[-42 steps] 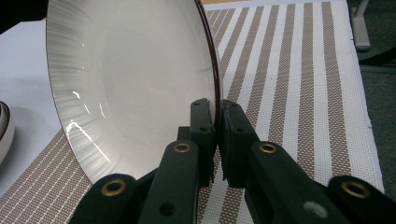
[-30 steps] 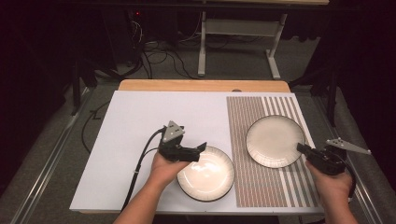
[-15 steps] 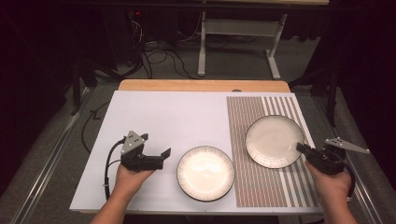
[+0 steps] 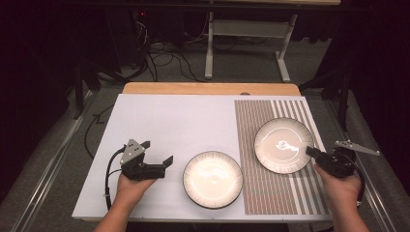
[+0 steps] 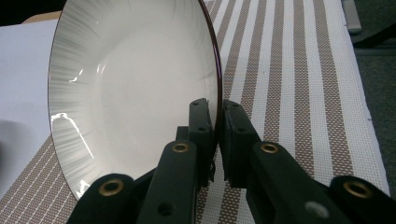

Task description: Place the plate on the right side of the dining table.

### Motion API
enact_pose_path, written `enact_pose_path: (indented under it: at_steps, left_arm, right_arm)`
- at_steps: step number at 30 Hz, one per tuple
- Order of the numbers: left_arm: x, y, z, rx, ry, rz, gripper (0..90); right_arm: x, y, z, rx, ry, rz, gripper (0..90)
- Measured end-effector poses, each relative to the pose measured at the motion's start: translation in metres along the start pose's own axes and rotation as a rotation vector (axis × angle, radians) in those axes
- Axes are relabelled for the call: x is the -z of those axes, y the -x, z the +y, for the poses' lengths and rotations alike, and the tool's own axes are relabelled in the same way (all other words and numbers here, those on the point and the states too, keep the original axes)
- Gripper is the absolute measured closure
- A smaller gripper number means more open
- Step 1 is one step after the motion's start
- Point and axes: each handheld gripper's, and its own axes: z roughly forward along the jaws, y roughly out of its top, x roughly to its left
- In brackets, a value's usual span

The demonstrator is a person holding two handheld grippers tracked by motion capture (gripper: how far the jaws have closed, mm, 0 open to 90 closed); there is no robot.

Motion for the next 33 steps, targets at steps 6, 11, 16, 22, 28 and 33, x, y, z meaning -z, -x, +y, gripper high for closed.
enact_pose_path:
  at_steps: [6,11,16,22,28,33]
  left_arm:
    - [0.001,-0.002,-0.002,0.006,0.000,0.005,0.6]
    - [0.001,-0.004,-0.001,0.018,0.011,0.011,0.6]
    - [0.001,-0.005,-0.001,0.017,0.015,0.012,0.6]
    - [0.002,-0.006,0.000,0.016,0.021,0.015,0.6]
    - [0.002,-0.006,0.000,0.015,0.024,0.015,0.6]
    - [0.002,-0.007,0.000,0.010,0.028,0.026,0.6]
  right_arm:
    - [-0.006,0.004,0.002,-0.034,-0.026,-0.013,84.6]
    - [-0.012,0.008,0.003,-0.064,-0.044,-0.018,84.3]
    - [-0.014,0.008,0.004,-0.069,-0.043,-0.015,84.4]
    - [-0.018,0.008,0.007,-0.076,-0.049,-0.021,84.4]
    - [-0.023,0.010,0.008,-0.097,-0.057,-0.028,83.9]
    - [-0.026,0.012,0.008,-0.113,-0.063,-0.030,83.6]
